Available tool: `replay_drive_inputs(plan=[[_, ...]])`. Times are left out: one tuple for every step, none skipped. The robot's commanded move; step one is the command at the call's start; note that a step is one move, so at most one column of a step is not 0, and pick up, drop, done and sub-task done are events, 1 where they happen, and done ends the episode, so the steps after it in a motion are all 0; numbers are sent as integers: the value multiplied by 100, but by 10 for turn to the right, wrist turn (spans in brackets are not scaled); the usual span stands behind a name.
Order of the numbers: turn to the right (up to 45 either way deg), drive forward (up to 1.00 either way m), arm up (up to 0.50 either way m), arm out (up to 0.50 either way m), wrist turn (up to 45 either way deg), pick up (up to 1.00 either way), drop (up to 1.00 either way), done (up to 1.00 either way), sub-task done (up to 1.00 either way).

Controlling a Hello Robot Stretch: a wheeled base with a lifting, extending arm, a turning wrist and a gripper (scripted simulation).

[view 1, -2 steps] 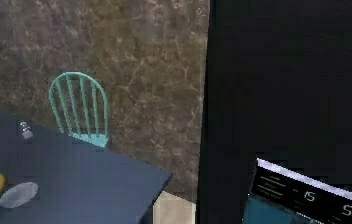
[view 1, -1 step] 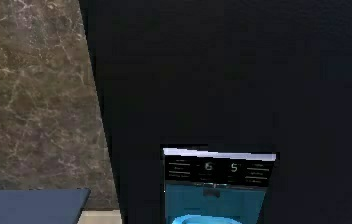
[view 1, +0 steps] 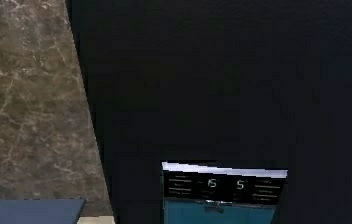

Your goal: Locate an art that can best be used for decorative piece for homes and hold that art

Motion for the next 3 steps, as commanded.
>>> replay_drive_inputs(plan=[[-450, 0, 0, 0, 0, 0, 0, 0, 0], [-450, 0, 0, 0, 0, 0, 0, 0, 0], [-450, 0, 0, 0, 0, 0, 0, 0, 0]])
